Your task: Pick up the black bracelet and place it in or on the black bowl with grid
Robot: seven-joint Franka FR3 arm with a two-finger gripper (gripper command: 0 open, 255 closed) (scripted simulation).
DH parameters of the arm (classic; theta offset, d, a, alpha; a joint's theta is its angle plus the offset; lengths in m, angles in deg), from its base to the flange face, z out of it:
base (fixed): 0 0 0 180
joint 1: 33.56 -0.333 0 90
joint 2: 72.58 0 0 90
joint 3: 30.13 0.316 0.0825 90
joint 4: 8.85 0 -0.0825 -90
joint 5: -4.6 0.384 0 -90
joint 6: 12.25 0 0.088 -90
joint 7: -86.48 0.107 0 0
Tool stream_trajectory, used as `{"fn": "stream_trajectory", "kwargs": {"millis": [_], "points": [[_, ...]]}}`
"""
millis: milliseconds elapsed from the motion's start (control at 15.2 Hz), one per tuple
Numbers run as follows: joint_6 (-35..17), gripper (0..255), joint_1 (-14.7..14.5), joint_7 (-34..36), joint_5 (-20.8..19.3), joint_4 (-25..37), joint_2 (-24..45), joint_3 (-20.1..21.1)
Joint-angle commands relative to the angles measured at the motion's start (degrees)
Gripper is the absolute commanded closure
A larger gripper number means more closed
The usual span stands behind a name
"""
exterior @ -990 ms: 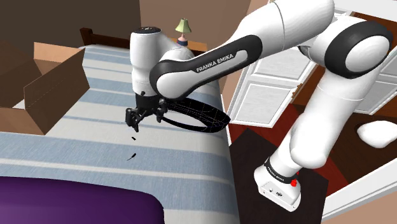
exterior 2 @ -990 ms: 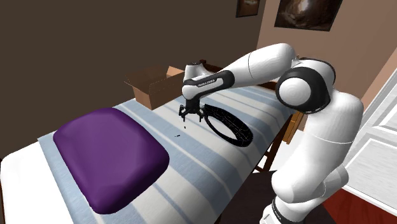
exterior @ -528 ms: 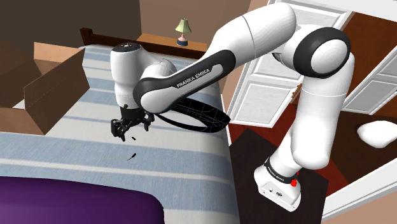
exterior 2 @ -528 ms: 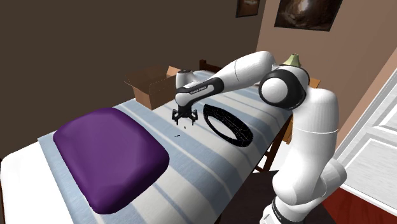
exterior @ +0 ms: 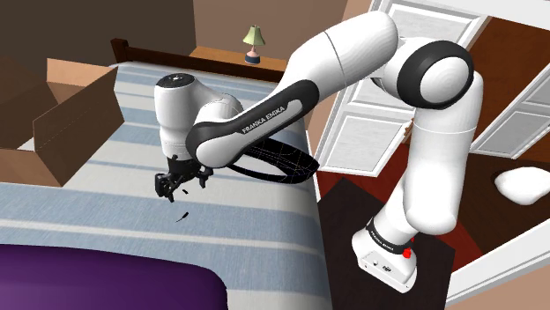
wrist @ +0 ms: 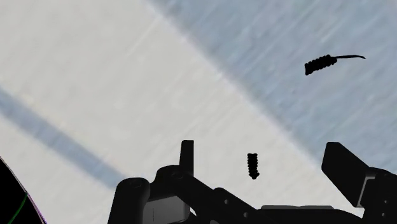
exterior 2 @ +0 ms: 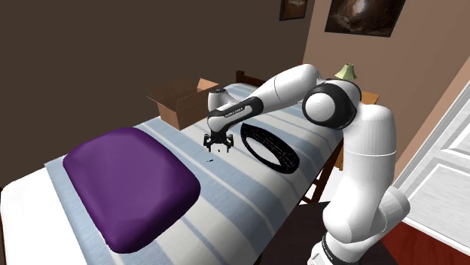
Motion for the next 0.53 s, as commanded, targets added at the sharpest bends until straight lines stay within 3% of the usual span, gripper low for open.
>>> {"fn": "stream_trajectory", "kwargs": {"millis": [0, 198, 264, 462], "points": [[-0.05, 0, -0.01, 0.01, -0.02, -0.01, 0.03, -0.01], [-0.05, 0, -0.01, 0.01, -0.02, -0.01, 0.03, -0.01], [-0.05, 255, -0.01, 0.01, -0.02, -0.01, 0.03, -0.01], [-0.05, 255, -0.01, 0.01, -0.02, -0.01, 0.03, -0.01]]}}
